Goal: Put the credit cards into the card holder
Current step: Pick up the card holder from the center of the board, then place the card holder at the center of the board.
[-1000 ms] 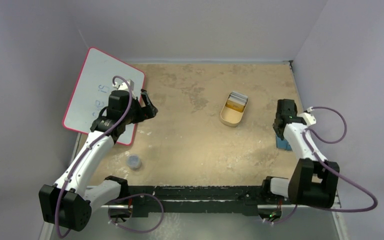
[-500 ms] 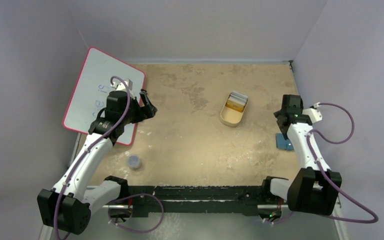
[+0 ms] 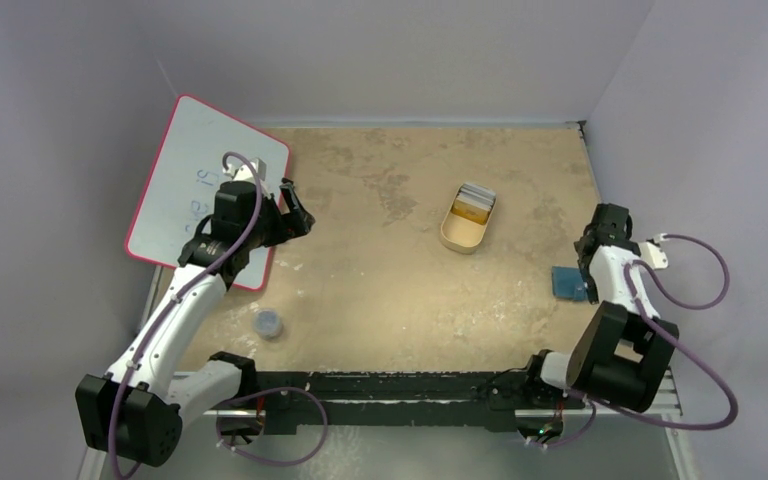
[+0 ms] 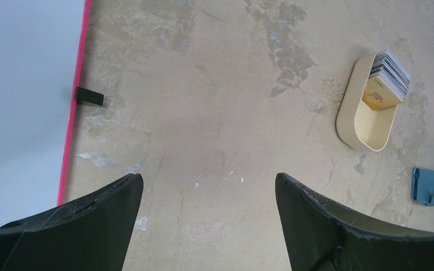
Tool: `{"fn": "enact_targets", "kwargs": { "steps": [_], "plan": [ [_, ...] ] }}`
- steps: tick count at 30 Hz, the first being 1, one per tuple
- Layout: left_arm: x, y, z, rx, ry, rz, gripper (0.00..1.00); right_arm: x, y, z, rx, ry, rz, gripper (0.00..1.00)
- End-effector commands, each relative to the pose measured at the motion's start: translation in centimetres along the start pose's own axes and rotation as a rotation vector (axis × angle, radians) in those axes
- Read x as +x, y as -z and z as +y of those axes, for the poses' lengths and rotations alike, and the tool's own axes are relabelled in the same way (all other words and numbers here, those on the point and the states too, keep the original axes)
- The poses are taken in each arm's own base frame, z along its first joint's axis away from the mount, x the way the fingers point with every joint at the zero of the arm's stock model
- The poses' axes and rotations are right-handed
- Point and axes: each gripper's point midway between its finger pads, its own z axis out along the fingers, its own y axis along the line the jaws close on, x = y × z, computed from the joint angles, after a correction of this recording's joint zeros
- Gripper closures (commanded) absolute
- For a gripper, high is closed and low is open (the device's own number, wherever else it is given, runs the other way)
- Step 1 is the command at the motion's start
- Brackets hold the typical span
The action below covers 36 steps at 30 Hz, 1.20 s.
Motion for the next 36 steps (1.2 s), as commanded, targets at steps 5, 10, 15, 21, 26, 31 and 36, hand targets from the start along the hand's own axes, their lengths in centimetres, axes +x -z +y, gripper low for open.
{"fn": "enact_targets", "kwargs": {
  "steps": [5,10,15,21,26,31,36],
  "plan": [
    [-0.7,-0.1,0.0,-0.002,0.004,-0.024,0.14,3.1,-3.4,0.8,-0.034,0.122,0.077,0.02],
    [-0.7,-0.1,0.1,-0.007,0.002,-0.025,0.14,5.0,-4.9,0.5,0.005,0.2,0.154,0.06],
    [-0.9,0.0,0.1,-0.01,0.002,-0.032,0.15,8.2,-4.0,1.0,-0.063,0.259,0.257,0.16],
    [-1.1,0.1,0.0,-0.009,-0.001,-0.037,0.15,12.8,-1.1,2.2,-0.134,0.342,0.335,0.4],
    [-1.3,0.4,0.0,-0.01,0.0,-0.048,0.15,17.1,2.4,2.9,-0.223,0.431,0.405,0.47],
    [-1.1,0.2,0.3,-0.025,0.001,-0.041,0.15,22.1,7.6,3.5,-0.366,0.549,0.457,0.52],
    [-1.1,0.1,0.3,-0.027,0.005,-0.034,0.15,25.5,11.3,3.0,-0.413,0.622,0.482,0.58]
  ]
}}
